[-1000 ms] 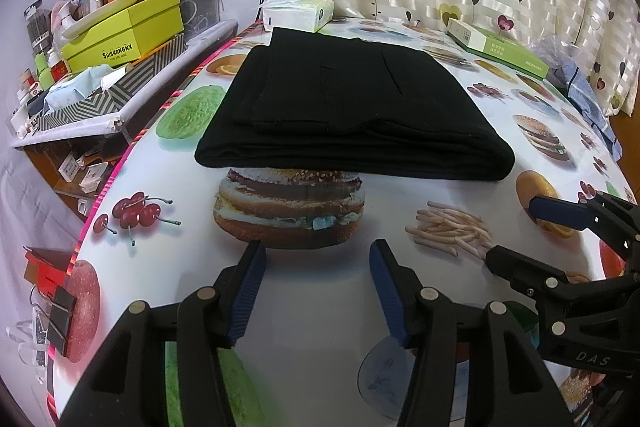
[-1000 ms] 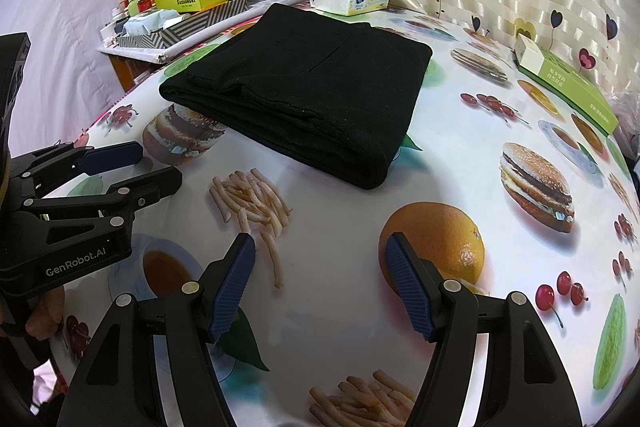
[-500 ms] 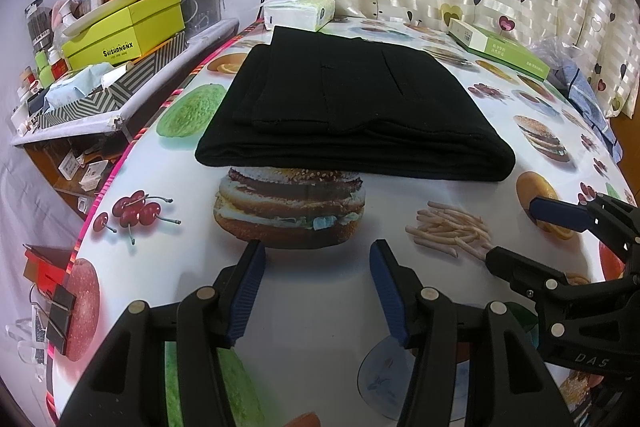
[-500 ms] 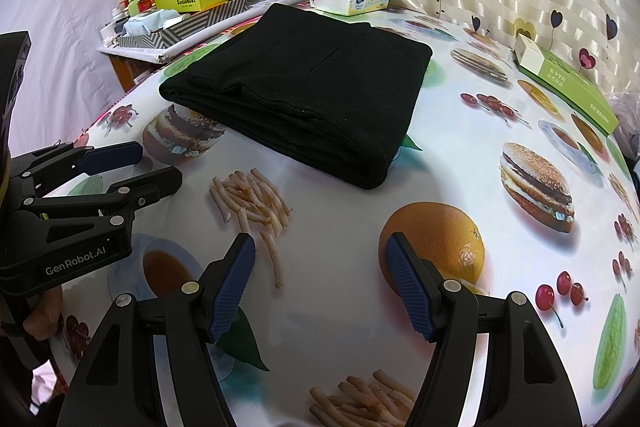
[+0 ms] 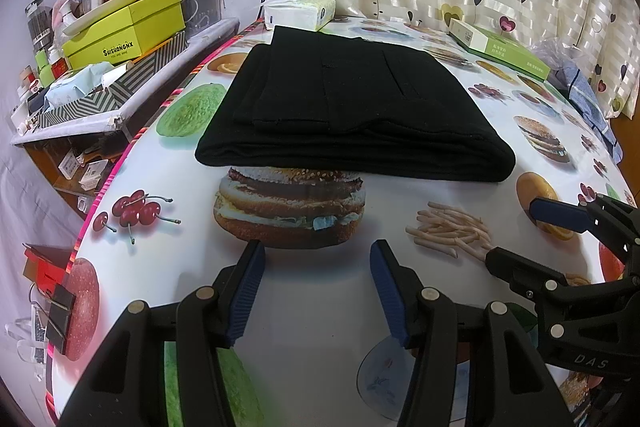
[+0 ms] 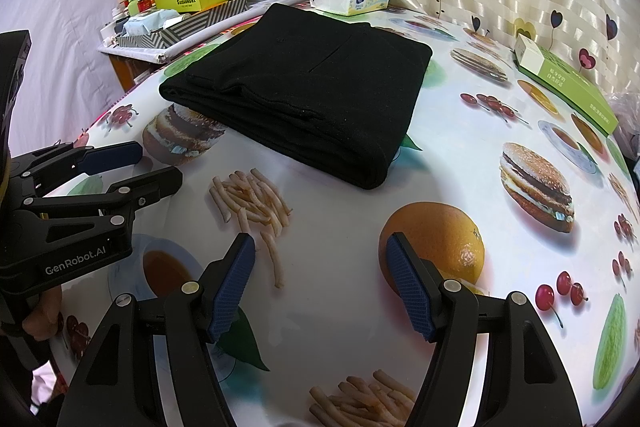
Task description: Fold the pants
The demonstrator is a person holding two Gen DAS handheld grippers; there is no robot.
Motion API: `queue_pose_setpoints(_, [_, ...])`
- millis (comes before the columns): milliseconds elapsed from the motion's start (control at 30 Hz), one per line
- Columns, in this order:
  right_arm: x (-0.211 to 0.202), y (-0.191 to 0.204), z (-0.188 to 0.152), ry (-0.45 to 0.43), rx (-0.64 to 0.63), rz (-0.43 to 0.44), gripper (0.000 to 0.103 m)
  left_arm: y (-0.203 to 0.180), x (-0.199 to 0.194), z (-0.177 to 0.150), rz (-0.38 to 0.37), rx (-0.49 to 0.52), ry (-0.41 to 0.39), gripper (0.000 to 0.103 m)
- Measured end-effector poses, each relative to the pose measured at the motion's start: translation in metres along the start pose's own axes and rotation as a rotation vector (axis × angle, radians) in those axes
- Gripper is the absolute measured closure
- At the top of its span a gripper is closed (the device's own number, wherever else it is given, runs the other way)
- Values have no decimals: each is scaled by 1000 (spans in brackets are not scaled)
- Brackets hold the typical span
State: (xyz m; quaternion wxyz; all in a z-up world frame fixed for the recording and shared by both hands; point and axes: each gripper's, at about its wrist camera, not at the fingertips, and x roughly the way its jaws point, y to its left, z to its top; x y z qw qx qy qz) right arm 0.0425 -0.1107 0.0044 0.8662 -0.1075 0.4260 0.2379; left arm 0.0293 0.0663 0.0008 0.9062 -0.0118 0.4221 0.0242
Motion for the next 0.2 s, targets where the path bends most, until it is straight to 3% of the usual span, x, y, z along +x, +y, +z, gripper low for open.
queue_pose_setpoints(200, [0,0,0,0,0,0,34,0,1,0,2,-2,-1,45])
